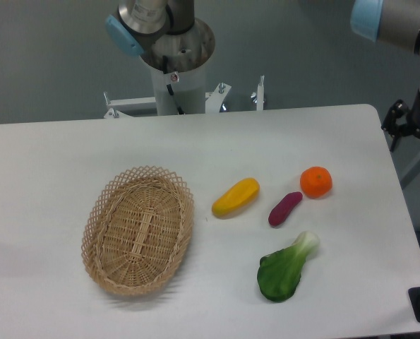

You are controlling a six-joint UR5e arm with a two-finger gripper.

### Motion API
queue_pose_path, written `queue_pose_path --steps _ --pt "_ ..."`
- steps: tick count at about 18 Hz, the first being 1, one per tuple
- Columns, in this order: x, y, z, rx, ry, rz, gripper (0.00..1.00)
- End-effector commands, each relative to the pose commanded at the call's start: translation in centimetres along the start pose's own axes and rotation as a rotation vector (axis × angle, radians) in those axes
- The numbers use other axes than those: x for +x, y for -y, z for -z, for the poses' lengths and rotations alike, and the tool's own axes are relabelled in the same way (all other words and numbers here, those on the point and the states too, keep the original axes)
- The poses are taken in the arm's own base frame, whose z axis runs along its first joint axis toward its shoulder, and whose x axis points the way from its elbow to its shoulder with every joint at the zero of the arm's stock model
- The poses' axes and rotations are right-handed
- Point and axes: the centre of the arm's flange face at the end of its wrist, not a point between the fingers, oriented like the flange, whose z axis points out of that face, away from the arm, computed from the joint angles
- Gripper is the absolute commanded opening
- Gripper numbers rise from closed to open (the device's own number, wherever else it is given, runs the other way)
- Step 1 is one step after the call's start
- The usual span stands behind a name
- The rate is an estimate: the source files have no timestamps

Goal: Pick up the sweet potato from the table

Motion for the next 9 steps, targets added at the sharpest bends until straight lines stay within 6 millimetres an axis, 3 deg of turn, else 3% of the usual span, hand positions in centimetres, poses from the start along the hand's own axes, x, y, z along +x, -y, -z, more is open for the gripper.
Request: queue_pose_path --steps 5,9 --pt "0.0 0.1 0.0 -0.002 0.004 -0.003 1.0" --pt "1.7 0.2 -1.3 0.003 -0.027 0.001 1.0"
